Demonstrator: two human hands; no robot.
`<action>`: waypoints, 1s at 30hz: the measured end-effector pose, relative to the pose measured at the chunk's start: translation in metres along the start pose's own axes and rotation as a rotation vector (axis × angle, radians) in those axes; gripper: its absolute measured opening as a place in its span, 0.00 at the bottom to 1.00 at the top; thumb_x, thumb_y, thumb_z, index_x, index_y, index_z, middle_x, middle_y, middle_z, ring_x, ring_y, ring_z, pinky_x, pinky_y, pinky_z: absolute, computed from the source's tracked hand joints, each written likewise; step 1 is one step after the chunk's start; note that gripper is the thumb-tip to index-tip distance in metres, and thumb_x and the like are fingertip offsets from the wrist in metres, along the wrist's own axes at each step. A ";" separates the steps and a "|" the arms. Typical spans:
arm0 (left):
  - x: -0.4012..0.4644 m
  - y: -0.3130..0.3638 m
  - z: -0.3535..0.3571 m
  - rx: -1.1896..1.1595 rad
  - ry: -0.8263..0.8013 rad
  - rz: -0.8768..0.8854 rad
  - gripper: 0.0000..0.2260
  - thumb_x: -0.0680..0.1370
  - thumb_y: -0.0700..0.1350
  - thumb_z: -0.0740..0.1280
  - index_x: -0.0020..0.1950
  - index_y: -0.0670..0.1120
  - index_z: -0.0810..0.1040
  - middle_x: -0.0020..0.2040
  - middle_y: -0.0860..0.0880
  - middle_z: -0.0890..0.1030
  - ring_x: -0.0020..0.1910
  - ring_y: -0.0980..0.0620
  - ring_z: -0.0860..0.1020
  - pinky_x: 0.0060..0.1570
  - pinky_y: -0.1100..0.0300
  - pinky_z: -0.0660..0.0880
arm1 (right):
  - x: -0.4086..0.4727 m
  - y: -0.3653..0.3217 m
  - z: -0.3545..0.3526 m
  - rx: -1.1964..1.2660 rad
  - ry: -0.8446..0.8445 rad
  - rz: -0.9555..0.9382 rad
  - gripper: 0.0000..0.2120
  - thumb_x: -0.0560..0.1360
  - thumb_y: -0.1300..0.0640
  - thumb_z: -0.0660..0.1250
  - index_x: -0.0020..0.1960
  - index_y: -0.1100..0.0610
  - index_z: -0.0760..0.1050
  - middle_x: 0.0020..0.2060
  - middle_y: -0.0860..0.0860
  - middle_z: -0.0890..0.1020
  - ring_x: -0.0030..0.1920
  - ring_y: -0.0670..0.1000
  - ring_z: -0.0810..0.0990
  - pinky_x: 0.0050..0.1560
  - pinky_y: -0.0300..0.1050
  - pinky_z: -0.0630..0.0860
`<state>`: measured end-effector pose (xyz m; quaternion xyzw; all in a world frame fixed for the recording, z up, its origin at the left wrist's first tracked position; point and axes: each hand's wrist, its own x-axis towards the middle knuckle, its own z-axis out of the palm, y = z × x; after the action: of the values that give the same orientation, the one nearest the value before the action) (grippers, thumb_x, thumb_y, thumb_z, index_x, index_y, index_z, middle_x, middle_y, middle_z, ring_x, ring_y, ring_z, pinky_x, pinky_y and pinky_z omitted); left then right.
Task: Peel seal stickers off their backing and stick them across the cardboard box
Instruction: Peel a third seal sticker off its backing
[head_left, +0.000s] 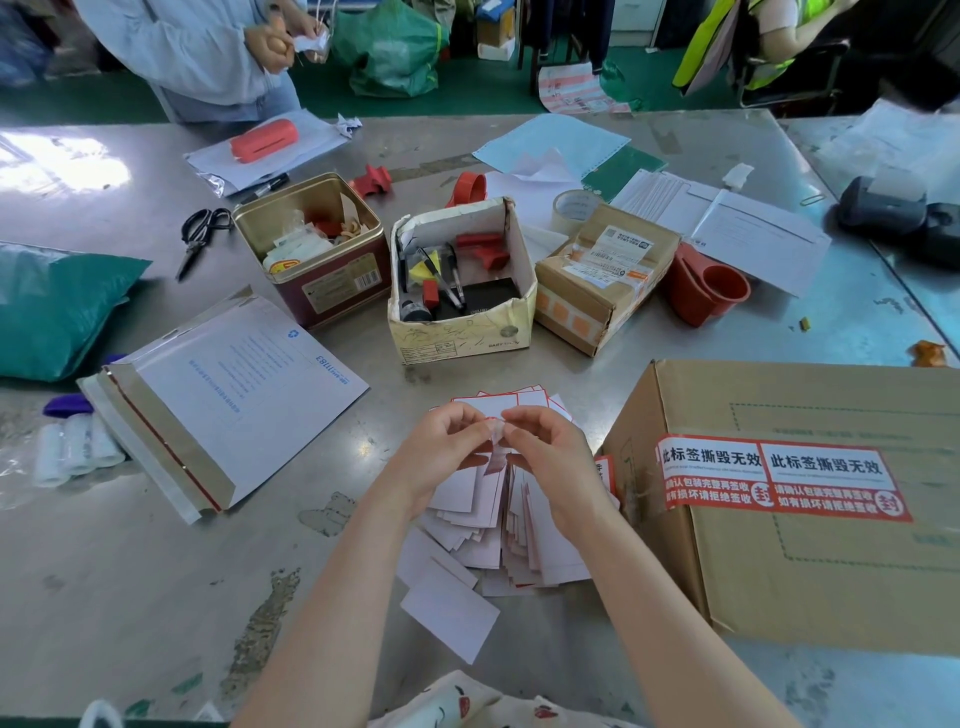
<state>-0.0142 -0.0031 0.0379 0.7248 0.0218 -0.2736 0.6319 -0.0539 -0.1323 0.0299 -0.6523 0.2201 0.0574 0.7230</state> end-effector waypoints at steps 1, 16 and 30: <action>-0.001 0.001 0.000 -0.012 0.002 -0.005 0.04 0.78 0.40 0.64 0.44 0.41 0.75 0.38 0.47 0.80 0.39 0.52 0.82 0.45 0.60 0.80 | 0.000 0.000 0.000 -0.011 0.000 -0.003 0.07 0.76 0.64 0.63 0.50 0.55 0.76 0.48 0.54 0.81 0.51 0.54 0.80 0.55 0.48 0.78; 0.005 -0.007 -0.004 0.037 0.200 -0.061 0.03 0.79 0.41 0.62 0.46 0.42 0.72 0.45 0.41 0.82 0.43 0.45 0.83 0.45 0.56 0.81 | -0.005 -0.003 0.002 -0.096 -0.007 -0.031 0.13 0.78 0.66 0.57 0.52 0.51 0.76 0.44 0.50 0.77 0.46 0.51 0.76 0.57 0.53 0.75; 0.006 -0.007 -0.007 0.114 0.249 -0.009 0.15 0.77 0.31 0.57 0.41 0.44 0.79 0.46 0.43 0.81 0.39 0.51 0.79 0.37 0.65 0.78 | -0.001 0.002 0.001 -0.303 -0.028 -0.125 0.16 0.75 0.69 0.58 0.58 0.53 0.74 0.46 0.48 0.78 0.48 0.47 0.76 0.45 0.36 0.73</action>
<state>-0.0096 0.0027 0.0290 0.7878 0.0879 -0.1851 0.5809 -0.0554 -0.1313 0.0281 -0.7655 0.1580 0.0541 0.6213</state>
